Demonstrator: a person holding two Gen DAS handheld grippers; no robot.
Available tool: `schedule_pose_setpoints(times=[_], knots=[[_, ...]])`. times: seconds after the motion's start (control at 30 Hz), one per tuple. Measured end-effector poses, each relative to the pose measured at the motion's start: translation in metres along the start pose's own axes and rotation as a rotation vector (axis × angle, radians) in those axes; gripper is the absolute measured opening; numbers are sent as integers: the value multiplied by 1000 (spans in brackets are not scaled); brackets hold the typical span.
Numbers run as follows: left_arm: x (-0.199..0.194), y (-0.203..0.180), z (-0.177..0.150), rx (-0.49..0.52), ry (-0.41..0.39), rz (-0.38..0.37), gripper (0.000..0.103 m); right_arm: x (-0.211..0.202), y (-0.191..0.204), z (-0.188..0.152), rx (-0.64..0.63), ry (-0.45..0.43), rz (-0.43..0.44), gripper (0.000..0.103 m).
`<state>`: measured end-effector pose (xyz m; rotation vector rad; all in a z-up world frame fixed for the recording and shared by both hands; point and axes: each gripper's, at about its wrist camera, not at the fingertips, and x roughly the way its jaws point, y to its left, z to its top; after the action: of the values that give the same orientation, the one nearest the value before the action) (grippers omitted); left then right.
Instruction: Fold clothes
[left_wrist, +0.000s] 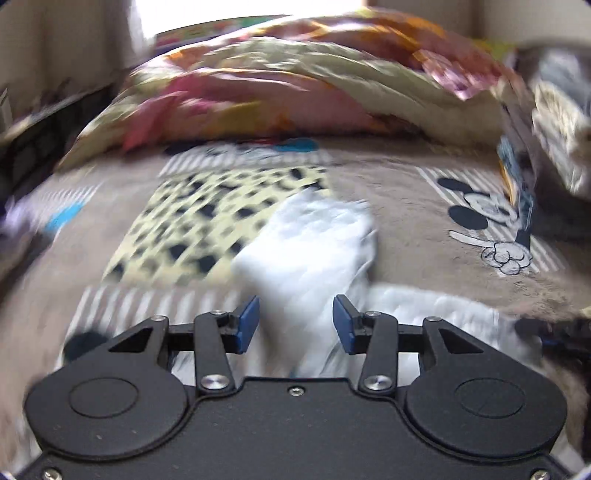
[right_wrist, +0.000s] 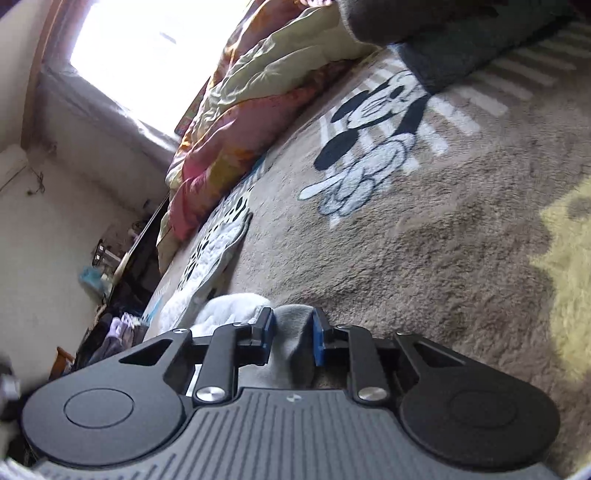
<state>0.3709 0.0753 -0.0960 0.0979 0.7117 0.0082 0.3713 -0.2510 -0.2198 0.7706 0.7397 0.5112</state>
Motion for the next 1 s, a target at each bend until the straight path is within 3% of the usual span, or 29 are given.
schedule_pose_setpoints(times=[0.1,0.2,0.33,0.53,0.6,0.73,0.9,1.0], knots=[[38,-35,29,118,72,2,43,2,4,0,-18,13,1,24],[79,-58,44,160,170,-5,43,5,14,0,-76,43,-3,30],[117,-82,55,245,243,45,43,8,28,-2,-164,83,0,52],[156,-95,72,326,315,112,43,6,32,-5,-196,81,-6,50],[160,-94,76,325,332,110,38,5,29,-4,-180,75,-2,46],[156,-88,80,323,323,104,13,6,24,-4,-162,65,3,41],[130,-61,85,237,231,94,11,8,25,-5,-167,61,-1,41],[102,-31,88,134,161,74,10,9,25,-5,-167,60,-1,41]])
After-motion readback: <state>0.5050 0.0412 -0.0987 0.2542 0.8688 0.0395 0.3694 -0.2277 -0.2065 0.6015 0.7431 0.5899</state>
